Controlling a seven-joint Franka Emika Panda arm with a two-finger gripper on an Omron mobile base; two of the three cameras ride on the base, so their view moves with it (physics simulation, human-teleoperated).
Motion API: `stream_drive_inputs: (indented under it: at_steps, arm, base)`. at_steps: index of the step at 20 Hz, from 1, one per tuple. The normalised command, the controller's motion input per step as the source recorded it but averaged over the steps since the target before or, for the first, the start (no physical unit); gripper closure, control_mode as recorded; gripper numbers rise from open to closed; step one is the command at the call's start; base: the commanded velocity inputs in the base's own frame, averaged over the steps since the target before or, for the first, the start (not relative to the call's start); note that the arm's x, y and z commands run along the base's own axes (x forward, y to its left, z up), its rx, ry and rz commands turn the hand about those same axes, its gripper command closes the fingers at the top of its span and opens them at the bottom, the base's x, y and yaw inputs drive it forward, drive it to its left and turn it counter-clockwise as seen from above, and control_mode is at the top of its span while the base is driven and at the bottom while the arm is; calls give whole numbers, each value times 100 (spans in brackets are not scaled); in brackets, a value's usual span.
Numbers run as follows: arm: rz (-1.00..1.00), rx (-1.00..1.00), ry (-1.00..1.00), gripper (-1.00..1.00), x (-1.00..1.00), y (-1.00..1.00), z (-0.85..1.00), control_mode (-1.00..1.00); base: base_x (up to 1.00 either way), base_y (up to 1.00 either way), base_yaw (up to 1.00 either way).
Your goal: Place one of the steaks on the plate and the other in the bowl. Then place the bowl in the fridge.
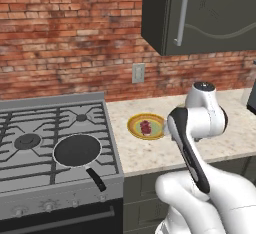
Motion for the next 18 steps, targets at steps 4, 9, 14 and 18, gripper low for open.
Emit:
stream_drive_inputs:
  at_steps: [4, 9, 14, 18]
  arm:
    - [29, 0, 7, -100, -4, -6, 4, -100]
    - [10, -2, 5, -100, 0, 2, 0, -100]
    - [0, 0, 0, -100, 0, 0, 0, -100]
    - [-2, 0, 0, -100, -3, 0, -3, 100]
  base:
    - [0, 0, 0]
    - [0, 0, 0]
    - [0, 0, 0]
    - [-13, -3, -13]
